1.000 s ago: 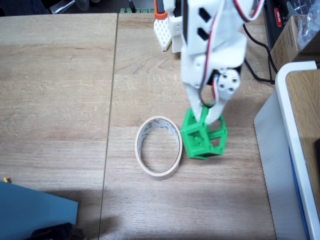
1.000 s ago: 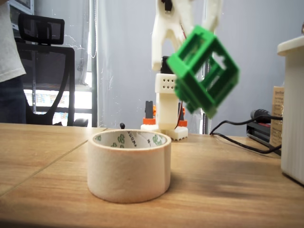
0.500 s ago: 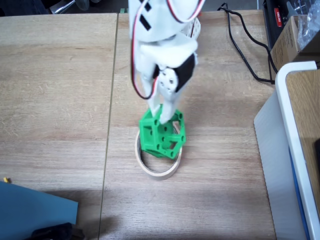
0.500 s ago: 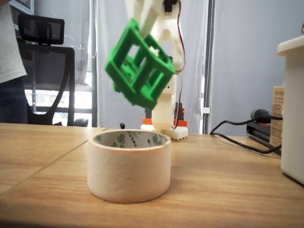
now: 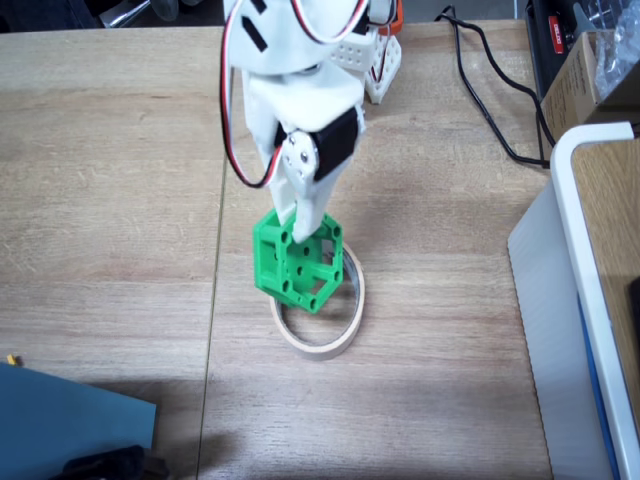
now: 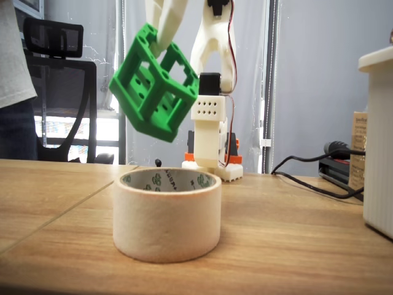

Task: Grasp a component and put it in the bin.

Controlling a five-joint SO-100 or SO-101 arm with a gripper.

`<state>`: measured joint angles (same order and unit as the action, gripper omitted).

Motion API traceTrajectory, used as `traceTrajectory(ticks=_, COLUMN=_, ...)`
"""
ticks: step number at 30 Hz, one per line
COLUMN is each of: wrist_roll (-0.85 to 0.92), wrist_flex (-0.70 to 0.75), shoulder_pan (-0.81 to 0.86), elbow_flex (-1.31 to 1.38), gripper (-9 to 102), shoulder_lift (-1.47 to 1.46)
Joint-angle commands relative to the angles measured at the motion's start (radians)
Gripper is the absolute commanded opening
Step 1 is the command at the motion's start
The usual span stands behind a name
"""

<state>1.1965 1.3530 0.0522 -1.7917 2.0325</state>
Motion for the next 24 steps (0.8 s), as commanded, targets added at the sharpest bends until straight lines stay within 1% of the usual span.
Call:
traceTrajectory(ticks=1, wrist_roll=0.002, wrist_flex=-0.005, shoulder_pan=0.000, elbow_flex=0.009, gripper=0, shoulder_lift=-0.038)
traceTrajectory(ticks=24, wrist_roll=0.003, wrist_flex=-0.005, shoulder_pan=-0.003, elbow_flex=0.011, gripper=0, shoulder_lift=-0.196)
